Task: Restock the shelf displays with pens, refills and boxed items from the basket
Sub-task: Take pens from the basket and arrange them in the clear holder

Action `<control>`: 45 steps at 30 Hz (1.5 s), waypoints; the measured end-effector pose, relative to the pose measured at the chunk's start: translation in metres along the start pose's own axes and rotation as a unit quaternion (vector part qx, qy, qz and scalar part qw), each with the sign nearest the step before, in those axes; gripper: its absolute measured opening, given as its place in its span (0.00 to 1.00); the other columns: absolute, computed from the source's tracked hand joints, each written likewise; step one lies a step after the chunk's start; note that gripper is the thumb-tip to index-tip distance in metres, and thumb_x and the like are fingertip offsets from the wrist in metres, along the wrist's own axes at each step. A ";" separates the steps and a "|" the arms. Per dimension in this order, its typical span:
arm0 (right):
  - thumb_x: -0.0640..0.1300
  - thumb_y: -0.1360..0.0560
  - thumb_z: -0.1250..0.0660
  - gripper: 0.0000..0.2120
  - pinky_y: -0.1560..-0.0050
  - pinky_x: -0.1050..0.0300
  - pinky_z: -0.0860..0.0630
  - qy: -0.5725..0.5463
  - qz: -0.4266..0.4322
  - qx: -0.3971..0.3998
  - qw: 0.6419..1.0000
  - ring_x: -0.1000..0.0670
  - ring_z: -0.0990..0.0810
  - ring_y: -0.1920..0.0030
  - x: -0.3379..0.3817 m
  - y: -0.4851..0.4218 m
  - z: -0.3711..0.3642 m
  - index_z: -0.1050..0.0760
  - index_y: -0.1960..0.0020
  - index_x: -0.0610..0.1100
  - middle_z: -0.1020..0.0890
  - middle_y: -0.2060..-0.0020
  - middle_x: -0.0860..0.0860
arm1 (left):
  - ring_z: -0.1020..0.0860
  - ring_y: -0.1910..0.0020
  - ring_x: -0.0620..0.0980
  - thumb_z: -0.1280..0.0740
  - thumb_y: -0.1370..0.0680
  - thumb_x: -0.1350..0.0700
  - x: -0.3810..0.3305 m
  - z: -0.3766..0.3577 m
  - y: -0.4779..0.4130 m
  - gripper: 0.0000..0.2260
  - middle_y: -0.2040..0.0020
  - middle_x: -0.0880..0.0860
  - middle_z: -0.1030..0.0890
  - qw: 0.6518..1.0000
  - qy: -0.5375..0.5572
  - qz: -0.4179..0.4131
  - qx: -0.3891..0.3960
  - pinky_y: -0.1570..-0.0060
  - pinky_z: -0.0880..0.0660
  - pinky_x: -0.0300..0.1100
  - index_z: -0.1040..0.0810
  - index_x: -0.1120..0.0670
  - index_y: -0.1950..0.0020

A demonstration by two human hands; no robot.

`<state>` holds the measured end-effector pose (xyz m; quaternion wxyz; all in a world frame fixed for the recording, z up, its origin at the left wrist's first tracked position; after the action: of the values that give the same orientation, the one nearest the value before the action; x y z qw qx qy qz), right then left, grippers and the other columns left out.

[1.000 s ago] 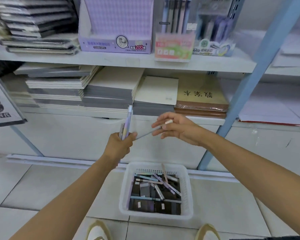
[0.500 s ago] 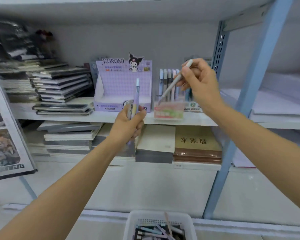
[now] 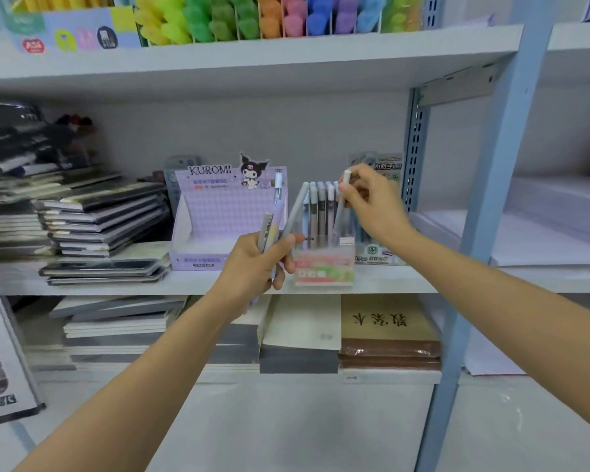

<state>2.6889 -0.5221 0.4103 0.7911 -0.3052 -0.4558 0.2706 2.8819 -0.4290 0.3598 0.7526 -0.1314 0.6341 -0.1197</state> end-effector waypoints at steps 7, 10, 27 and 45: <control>0.43 0.20 0.36 0.04 0.55 0.60 0.23 0.025 0.009 -0.021 0.999 0.55 0.18 0.59 -0.010 -0.005 0.007 0.25 0.48 0.44 0.17 0.62 0.53 | 0.31 0.79 0.46 0.36 0.19 0.51 0.005 -0.002 -0.008 0.10 0.68 0.52 0.21 1.000 -0.005 -0.005 0.004 0.83 0.38 0.33 0.19 0.54 0.44; 0.43 0.21 0.36 0.03 0.53 0.60 0.23 0.042 0.009 0.009 0.999 0.52 0.17 0.57 -0.014 -0.005 0.005 0.25 0.48 0.45 0.16 0.60 0.50 | 0.30 0.78 0.47 0.35 0.20 0.51 0.005 -0.003 -0.007 0.10 0.68 0.53 0.20 1.000 0.006 -0.007 0.001 0.83 0.37 0.33 0.20 0.55 0.45; 0.48 0.22 0.34 0.10 0.46 0.60 0.29 0.096 -0.021 -0.011 0.995 0.53 0.27 0.50 -0.012 -0.004 0.004 0.23 0.43 0.46 0.28 0.48 0.51 | 0.28 0.77 0.47 0.33 0.21 0.51 -0.002 -0.003 -0.002 0.10 0.67 0.52 0.20 1.000 0.002 -0.006 0.000 0.83 0.38 0.34 0.20 0.55 0.46; 0.38 0.19 0.39 0.05 0.64 0.63 0.20 -0.351 -0.108 -0.008 0.930 0.52 0.18 0.67 0.022 0.005 0.039 0.27 0.51 0.38 0.17 0.61 0.44 | 0.41 0.79 0.45 0.37 0.18 0.52 -0.009 -0.005 0.007 0.11 0.74 0.48 0.34 0.999 0.005 0.008 -0.054 0.82 0.43 0.34 0.18 0.55 0.43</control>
<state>2.6636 -0.4938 0.4344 0.6026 -0.1457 -0.7366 0.2702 2.8753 -0.4195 0.3648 0.7425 -0.1657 0.6441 -0.0797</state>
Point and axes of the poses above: each hand's wrist, its own y-axis away from the middle knuckle, its own z-axis out of the back of the hand, x = y × z, the point moved 2 cm from there along -y, towards the middle knuckle
